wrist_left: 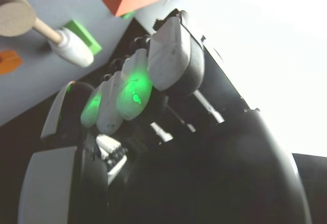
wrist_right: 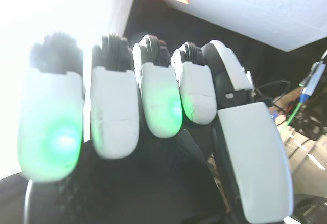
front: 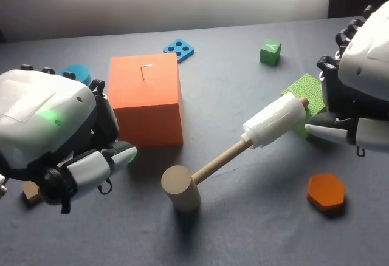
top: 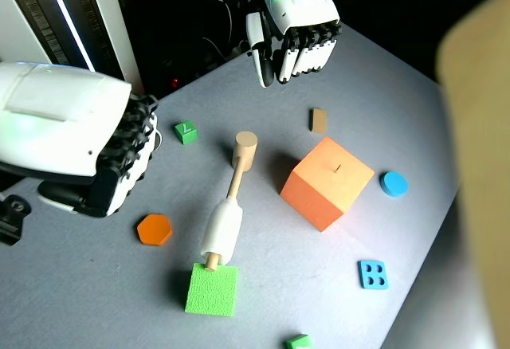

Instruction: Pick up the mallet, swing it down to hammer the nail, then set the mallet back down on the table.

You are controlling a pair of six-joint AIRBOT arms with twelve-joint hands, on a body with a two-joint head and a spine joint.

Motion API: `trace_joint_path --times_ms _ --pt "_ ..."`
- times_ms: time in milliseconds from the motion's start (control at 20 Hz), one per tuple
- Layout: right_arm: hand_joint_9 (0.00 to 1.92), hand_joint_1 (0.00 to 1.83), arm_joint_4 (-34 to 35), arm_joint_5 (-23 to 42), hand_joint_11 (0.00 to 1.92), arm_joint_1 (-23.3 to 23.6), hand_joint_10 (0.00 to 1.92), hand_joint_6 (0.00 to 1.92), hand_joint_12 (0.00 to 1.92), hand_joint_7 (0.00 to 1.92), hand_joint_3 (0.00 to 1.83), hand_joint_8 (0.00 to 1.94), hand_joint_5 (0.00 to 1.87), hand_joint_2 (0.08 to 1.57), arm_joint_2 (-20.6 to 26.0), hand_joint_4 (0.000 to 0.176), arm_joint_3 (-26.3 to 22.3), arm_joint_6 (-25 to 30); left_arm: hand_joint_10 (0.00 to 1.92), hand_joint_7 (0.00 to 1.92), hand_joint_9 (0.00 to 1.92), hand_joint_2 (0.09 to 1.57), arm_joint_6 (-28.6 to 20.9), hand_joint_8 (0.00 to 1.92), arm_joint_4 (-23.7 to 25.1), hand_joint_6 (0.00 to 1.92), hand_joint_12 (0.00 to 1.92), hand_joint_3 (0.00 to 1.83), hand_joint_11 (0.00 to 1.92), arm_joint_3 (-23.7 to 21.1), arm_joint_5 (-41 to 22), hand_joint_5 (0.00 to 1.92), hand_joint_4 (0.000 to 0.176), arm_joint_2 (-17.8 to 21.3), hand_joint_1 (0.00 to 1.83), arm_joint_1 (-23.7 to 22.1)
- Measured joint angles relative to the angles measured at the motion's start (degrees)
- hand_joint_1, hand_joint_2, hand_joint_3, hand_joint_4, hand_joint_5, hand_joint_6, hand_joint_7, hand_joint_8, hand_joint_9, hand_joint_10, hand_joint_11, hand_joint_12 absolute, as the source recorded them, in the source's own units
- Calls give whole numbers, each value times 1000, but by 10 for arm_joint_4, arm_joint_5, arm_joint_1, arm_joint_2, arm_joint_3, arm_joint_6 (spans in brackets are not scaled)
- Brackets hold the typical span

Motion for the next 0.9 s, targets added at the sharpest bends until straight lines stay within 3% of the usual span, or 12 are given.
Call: trace_joint_path --times_ms 50,100,450,700,900 --pt "166 133 -2 -1 0 -2 17 12 455 188 20 12 168 1182 -1 0 0 -2 3 20 10 1096 3 3 0 3 8 33 0 1 2 63 0 0 0 0" --pt "167 168 2 -4 0 -4 9 7 425 185 7 5 173 1187 -1 0 0 -2 7 40 26 1104 2 8 -2 4 13 19 18 3 5 74 0 0 0 2" --pt "165 157 1 -16 0 -11 3 3 404 177 0 4 178 1188 -13 0 0 -30 11 88 61 1117 -6 14 3 12 19 14 27 4 7 116 0 0 0 8" --pt "154 199 -1 7 0 -31 0 1 364 168 0 0 167 1182 -36 0 9 -52 13 112 77 1119 -69 17 40 14 20 10 24 17 15 135 0 0 0 40" --pt "112 561 25 10 0 -32 2 4 299 121 0 2 134 1107 -73 0 46 -52 9 101 78 1123 -128 7 88 4 25 9 32 44 26 120 0 0 0 49"
